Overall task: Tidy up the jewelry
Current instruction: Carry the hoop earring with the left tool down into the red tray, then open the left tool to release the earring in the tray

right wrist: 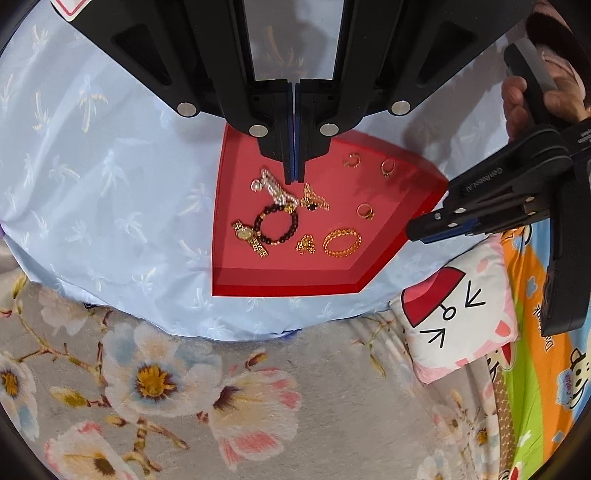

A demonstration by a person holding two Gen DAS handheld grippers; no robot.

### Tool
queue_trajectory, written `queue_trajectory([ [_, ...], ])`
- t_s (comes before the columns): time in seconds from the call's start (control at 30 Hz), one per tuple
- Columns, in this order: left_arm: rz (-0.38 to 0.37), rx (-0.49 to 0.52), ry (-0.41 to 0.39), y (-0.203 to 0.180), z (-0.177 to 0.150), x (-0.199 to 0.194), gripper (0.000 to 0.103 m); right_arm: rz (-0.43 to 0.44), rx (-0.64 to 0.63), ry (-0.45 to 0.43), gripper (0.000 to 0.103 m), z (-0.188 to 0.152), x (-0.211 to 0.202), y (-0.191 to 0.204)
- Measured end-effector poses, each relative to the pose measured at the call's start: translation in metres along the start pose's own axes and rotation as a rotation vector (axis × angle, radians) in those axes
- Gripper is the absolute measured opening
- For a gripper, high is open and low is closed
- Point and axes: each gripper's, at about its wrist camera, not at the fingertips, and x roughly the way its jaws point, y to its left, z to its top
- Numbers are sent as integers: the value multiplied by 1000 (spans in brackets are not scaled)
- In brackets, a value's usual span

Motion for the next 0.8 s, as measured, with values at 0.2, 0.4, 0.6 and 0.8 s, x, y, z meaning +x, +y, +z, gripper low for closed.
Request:
queue_trajectory([
  [0.2,-16,-29,33,1,6,26,17,-2,7,4,0,8,19,3],
  [0.4,-13,-41,69,4,1,42,17,-6,12,25,0,6,36,2],
  [0.6,-8,-39,83,4,-2,50,18,-9,18,35,0,4,42,-2],
  [0.8,9,-53,92,9,-3,58,19,-10,21,40,0,3,46,-4],
])
